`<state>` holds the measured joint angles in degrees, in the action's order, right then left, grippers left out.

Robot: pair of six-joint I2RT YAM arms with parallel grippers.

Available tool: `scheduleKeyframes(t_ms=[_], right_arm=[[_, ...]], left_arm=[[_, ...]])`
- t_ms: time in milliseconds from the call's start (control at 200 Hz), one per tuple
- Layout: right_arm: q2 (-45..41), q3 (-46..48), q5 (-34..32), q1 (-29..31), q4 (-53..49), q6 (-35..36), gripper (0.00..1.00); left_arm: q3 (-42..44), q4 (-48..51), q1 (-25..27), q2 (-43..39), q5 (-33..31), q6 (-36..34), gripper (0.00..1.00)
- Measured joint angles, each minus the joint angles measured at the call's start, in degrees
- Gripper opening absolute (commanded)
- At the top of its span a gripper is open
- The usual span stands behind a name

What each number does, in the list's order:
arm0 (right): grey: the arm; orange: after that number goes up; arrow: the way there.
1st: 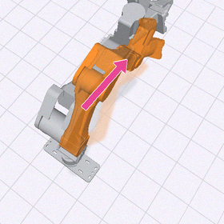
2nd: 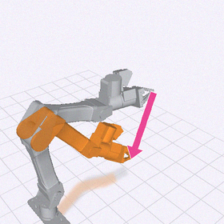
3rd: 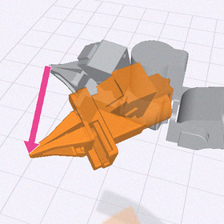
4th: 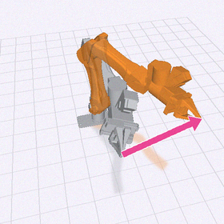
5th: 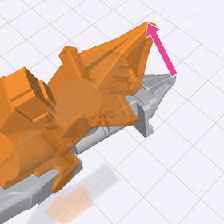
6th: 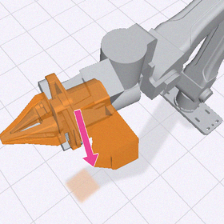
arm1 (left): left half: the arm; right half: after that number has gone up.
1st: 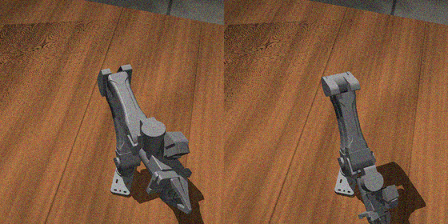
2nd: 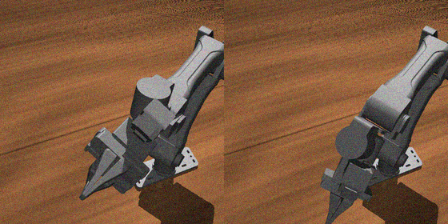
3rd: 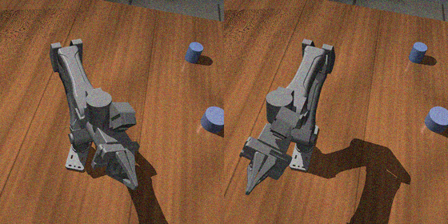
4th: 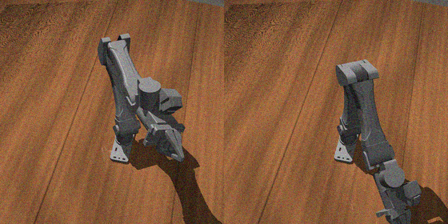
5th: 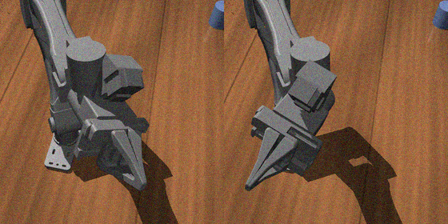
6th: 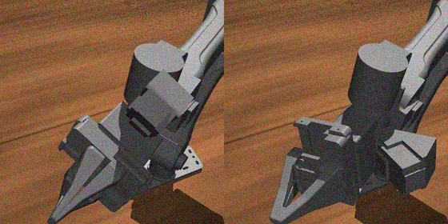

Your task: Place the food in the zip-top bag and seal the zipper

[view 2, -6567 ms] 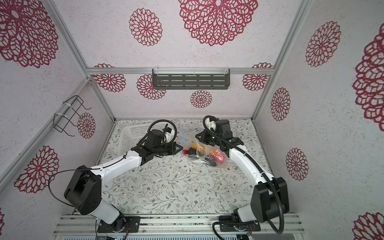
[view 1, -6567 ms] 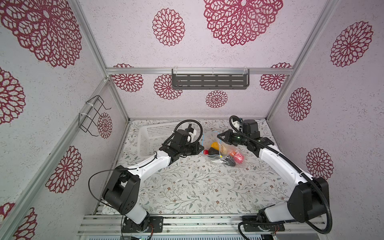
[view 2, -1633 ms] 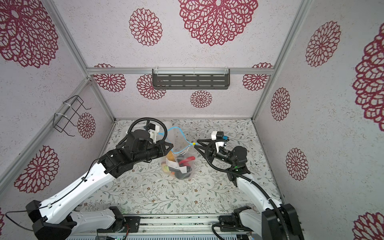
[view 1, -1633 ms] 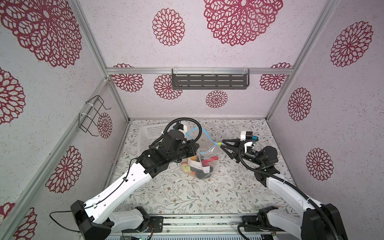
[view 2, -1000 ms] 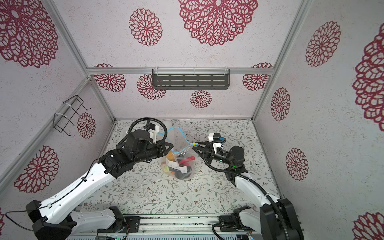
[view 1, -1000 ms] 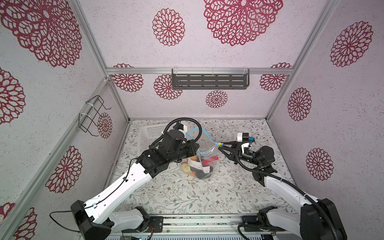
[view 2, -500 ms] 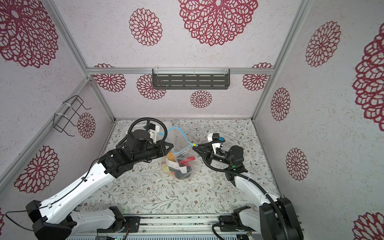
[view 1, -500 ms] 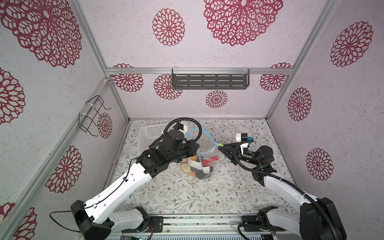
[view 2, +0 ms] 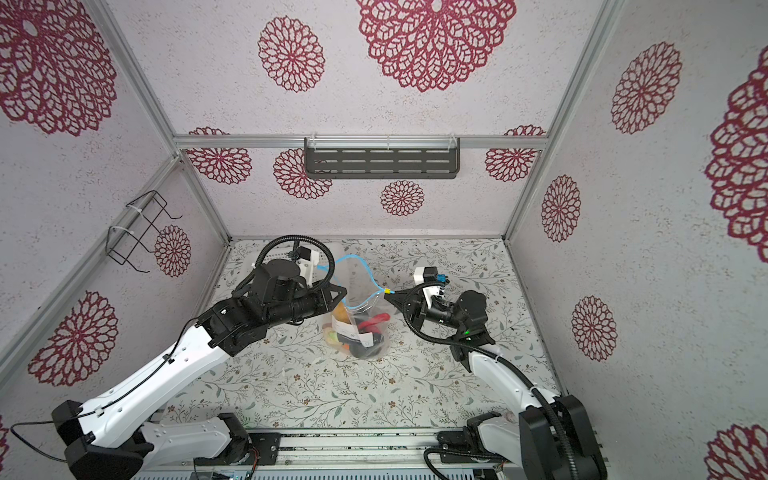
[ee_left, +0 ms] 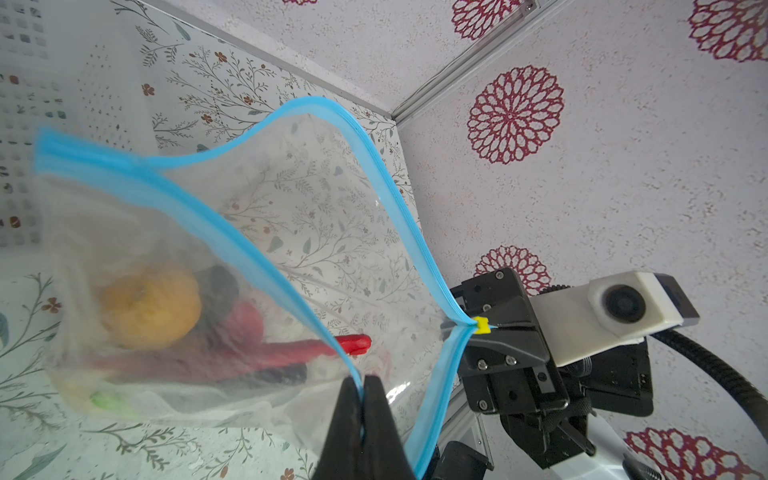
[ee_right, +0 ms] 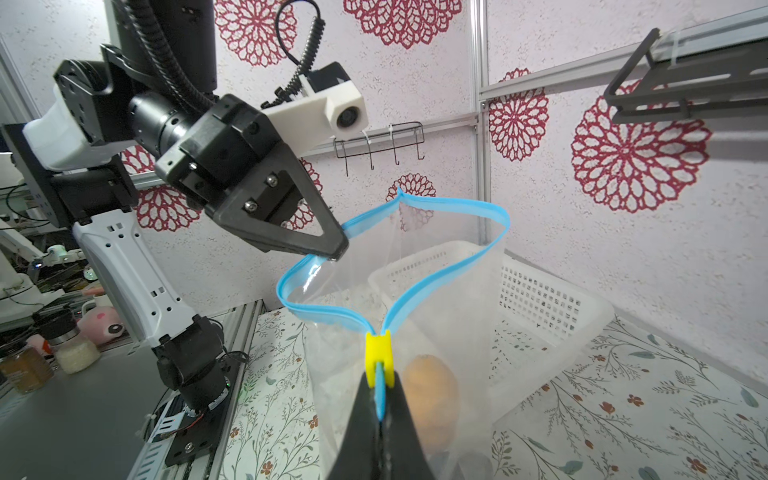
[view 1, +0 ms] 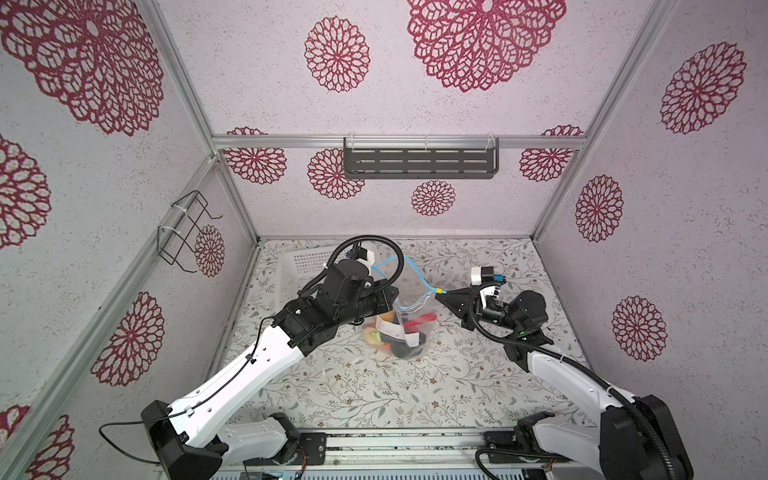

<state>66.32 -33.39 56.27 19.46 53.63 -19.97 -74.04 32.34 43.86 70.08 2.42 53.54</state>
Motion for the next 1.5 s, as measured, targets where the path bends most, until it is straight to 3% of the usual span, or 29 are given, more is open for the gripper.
scheduleKeyframes(t_ms=[150, 285, 560, 771, 1141, 1501], right_arm=[[1.38, -3.41, 2.64, 0.37, -0.98, 0.02, 0.00], [3.74, -7.54, 5.03, 0.55, -3.37, 0.50, 0.00], [5.03, -17.03, 8.37, 0.74, -18.36, 8.92, 0.00], [7.85, -22.36, 11.08, 0.76, -28.83, 15.52, 0.00], [13.05, -37.75, 11.56, 0.68, -59.89, 35.08, 0.00], [13.92, -40.65, 14.67, -1.79, -71.38, 43.93, 0.00]], left_arm=[[0.00, 0.55, 0.00, -0.63, -0.42, -0.24, 0.24], [0.00, 1.62, 0.00, -2.43, -1.03, -0.79, 0.34], [-3.26, 6.58, -0.02, -3.82, -3.26, -6.64, 0.57], [-10.29, 10.21, -0.37, -2.51, -2.58, -16.72, 0.60], [-24.48, 12.68, -1.38, 12.24, 9.22, -35.93, 0.58], [-32.11, 13.03, -5.64, 22.62, 24.59, -42.84, 0.50]])
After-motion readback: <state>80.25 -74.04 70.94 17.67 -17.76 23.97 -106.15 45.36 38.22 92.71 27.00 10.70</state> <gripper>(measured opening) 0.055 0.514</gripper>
